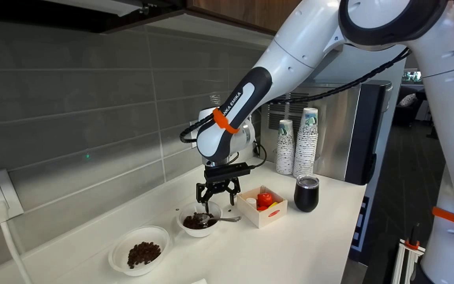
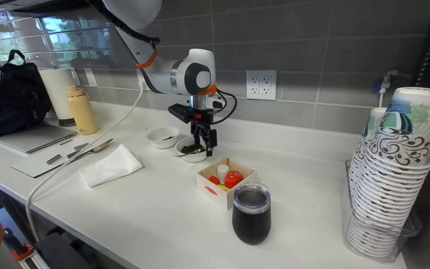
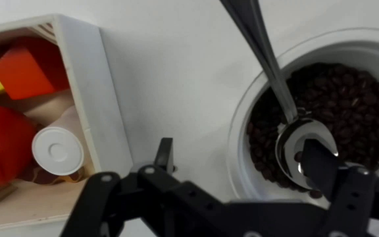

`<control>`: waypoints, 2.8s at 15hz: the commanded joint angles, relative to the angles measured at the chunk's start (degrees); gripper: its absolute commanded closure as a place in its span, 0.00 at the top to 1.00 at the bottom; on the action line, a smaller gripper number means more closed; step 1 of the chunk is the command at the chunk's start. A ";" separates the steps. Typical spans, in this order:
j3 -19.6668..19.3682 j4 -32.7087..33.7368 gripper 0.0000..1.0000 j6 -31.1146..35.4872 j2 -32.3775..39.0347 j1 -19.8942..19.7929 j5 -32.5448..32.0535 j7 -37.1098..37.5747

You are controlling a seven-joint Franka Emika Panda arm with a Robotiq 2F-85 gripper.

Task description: Pull the bowl on the right closer to the edge

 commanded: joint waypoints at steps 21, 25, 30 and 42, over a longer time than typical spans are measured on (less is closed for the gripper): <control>-2.91 2.05 0.02 5.59 2.42 2.93 0.94 2.74; -2.53 1.31 0.02 5.26 2.09 2.85 1.08 1.93; -0.95 -3.05 0.02 5.81 -0.72 2.32 2.79 -0.38; -0.17 -24.00 0.02 4.87 -15.54 1.87 2.22 -0.46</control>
